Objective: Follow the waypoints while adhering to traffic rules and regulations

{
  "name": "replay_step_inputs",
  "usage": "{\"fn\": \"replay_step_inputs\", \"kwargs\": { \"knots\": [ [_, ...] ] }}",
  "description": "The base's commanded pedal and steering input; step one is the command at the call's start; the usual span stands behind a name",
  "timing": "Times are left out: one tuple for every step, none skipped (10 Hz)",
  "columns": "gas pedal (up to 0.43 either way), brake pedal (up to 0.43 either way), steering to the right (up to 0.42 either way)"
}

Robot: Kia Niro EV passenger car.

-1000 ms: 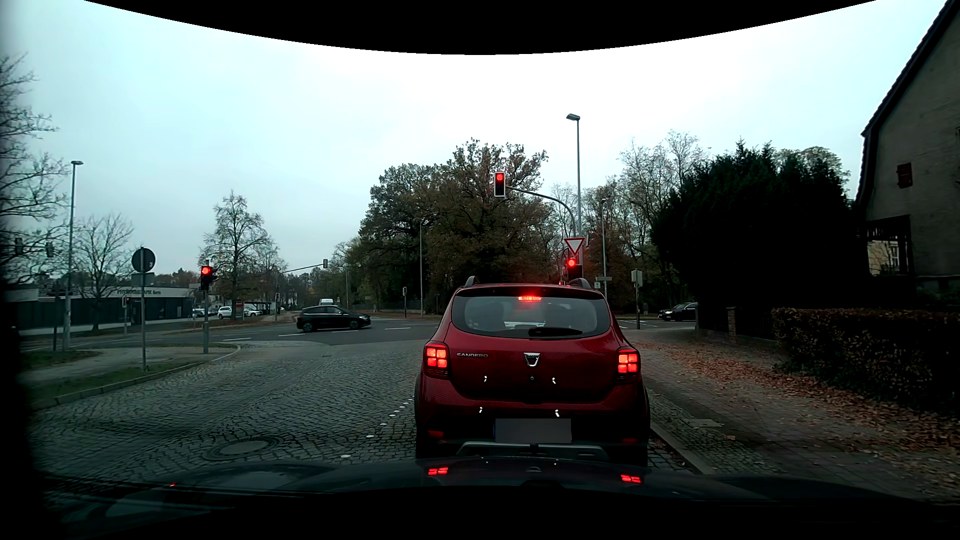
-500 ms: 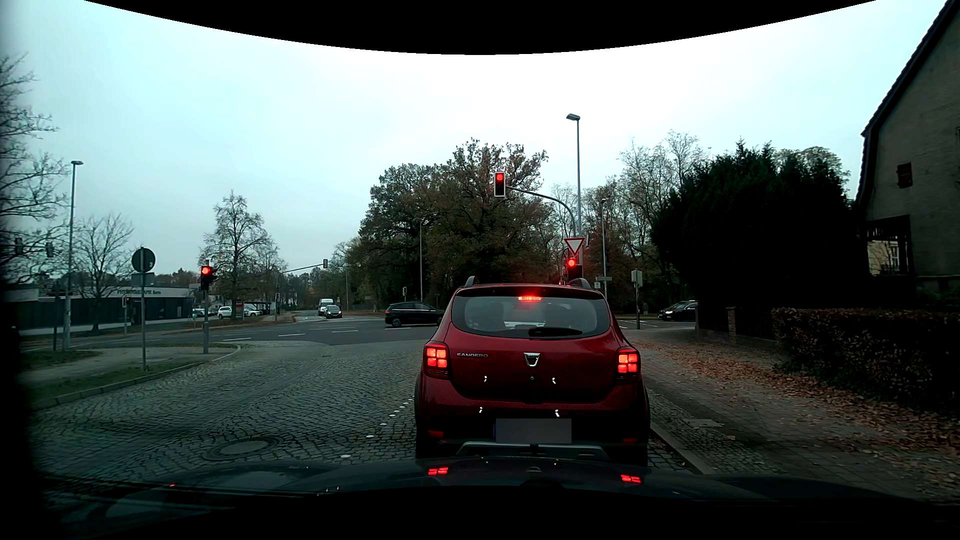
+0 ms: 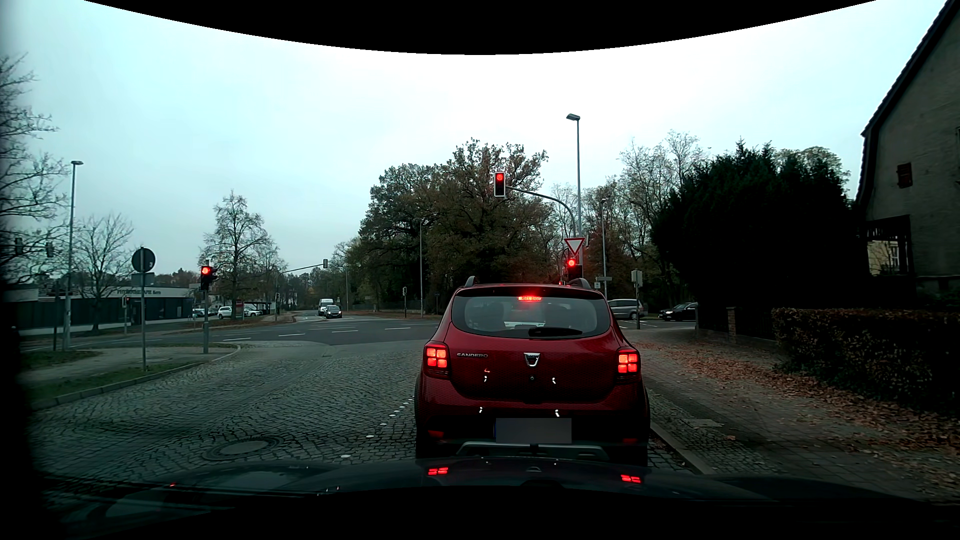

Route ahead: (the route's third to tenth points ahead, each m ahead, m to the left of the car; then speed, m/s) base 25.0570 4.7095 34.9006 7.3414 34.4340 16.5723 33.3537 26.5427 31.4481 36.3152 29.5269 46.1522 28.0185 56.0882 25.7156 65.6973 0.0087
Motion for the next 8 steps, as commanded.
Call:
{"fn": "replay_step_inputs", "kwargs": {
  "knots": [
    [0.0, 0.451, 0.003],
    [0.0, 0.433, 0.003],
    [0.0, 0.415, 0.002],
    [0.0, 0.421, 0.003],
    [0.0, 0.415, 0.003],
    [0.0, 0.415, 0.003],
    [0.0, 0.415, 0.003],
    [0.0, 0.415, 0.003]
  ]
}}
